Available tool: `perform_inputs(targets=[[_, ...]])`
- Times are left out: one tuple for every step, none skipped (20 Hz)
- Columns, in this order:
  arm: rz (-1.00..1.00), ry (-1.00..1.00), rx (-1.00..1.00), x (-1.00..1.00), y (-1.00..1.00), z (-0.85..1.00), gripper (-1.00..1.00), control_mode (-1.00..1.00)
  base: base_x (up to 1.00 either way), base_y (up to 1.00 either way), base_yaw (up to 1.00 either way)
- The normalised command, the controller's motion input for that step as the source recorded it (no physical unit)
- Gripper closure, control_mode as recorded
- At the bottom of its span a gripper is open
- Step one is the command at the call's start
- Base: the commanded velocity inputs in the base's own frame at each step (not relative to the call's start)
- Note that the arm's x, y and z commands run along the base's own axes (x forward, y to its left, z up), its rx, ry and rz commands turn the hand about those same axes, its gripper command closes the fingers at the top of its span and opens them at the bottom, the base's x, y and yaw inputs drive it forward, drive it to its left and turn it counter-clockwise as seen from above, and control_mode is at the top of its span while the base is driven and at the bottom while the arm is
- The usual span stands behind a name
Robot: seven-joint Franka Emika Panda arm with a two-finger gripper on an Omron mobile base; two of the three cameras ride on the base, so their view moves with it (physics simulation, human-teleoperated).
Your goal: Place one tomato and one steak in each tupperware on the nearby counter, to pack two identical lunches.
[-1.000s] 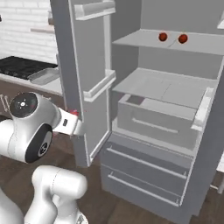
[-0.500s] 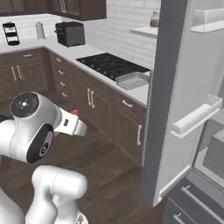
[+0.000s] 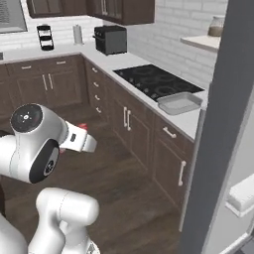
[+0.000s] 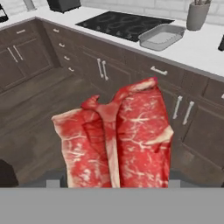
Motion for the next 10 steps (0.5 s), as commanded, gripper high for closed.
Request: perform_inputs(targets=[[0.00, 0.00, 0.00, 0.00, 0.00, 0.00, 1.00, 1.00, 1.00, 0.00, -0.08], [0.00, 0.00, 0.00, 0.00, 0.00, 0.00, 1.00, 1.00, 1.00, 0.00, -0.11], [0.00, 0.00, 0.00, 0.00, 0.00, 0.00, 1.00, 1.00, 1.00, 0.00, -0.15], [0.00, 0.00, 0.00, 0.00, 0.00, 0.00, 1.00, 1.00, 1.00, 0.00, -0.15], [0.00, 0.00, 0.00, 0.00, 0.00, 0.00, 1.00, 1.00, 1.00, 0.00, -0.15], [0.00, 0.00, 0.00, 0.00, 0.00, 0.00, 1.00, 1.00, 1.00, 0.00, -0.18], [0.00, 0.00, 0.00, 0.00, 0.00, 0.00, 1.00, 1.00, 1.00, 0.00, -0.21], [0.00, 0.00, 0.00, 0.00, 0.00, 0.00, 1.00, 1.00, 1.00, 0.04, -0.30], [0.00, 0.00, 0.00, 0.00, 0.00, 0.00, 1.00, 1.00, 1.00, 0.06, -0.36], [0.00, 0.00, 0.00, 0.00, 0.00, 0.00, 1.00, 1.00, 1.00, 0.11, -0.42]])
